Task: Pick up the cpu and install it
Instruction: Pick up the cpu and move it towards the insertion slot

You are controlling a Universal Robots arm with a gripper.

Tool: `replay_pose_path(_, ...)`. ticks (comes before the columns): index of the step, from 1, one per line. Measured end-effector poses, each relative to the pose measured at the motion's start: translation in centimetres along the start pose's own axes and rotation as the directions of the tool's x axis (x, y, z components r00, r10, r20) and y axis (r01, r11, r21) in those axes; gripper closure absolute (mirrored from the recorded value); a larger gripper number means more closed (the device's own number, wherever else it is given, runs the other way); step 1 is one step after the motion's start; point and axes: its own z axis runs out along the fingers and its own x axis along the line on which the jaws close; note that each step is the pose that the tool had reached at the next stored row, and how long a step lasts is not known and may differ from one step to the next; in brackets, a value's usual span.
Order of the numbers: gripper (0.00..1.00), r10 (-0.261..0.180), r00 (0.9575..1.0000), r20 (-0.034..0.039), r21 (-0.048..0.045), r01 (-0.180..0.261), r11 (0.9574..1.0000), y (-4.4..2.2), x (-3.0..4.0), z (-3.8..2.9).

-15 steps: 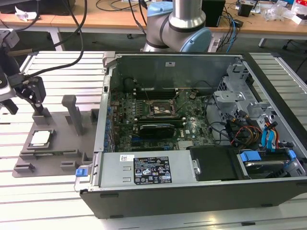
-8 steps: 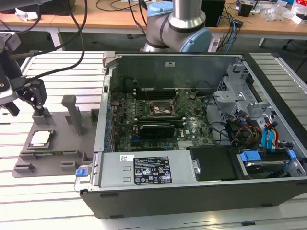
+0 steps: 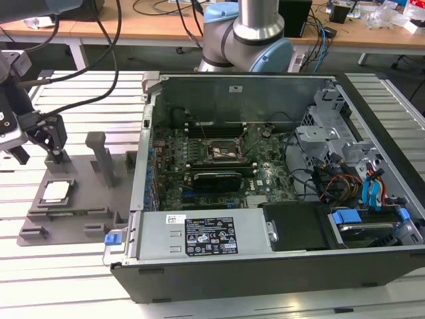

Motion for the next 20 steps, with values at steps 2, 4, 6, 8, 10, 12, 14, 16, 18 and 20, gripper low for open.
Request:
replay_pose_path(2, 0.34, 0.000, 1.0000, 0.0001, 0.0000, 0.000, 1.0000, 0.00, 0.01, 0.27)
replay_pose_path(4, 0.34, 0.000, 1.0000, 0.0000, 0.0000, 0.000, 1.0000, 0.00, 0.01, 0.42)
replay_pose_path(6, 0.34, 0.000, 1.0000, 0.0001, 0.0000, 0.000, 1.0000, -0.01, 0.02, 0.60)
replay_pose_path(8, 0.34, 0.000, 1.0000, 0.0001, 0.0000, 0.000, 1.0000, -0.01, 0.02, 0.71)
replay_pose_path(10, 0.34, 0.000, 1.0000, 0.0000, 0.0000, 0.000, 1.0000, -0.01, 0.02, 0.85)
replay_pose_path(12, 0.34, 0.000, 1.0000, 0.0000, 0.0000, 0.000, 1.0000, -0.01, 0.02, 0.97)
replay_pose_path(14, 0.34, 0.000, 1.0000, 0.0000, 0.0000, 0.000, 1.0000, -0.02, 0.05, 2.00)
replay_pose_path(16, 0.34, 0.000, 1.0000, 0.0000, 0.0000, 0.000, 1.0000, -0.02, 0.07, 2.90)
replay_pose_path(18, 0.34, 0.000, 1.0000, 0.0000, 0.0000, 0.000, 1.0000, -0.02, 0.08, 3.12)
replay_pose_path(20, 0.34, 0.000, 1.0000, 0.0001, 0.0000, 0.000, 1.0000, -0.02, 0.09, 3.34)
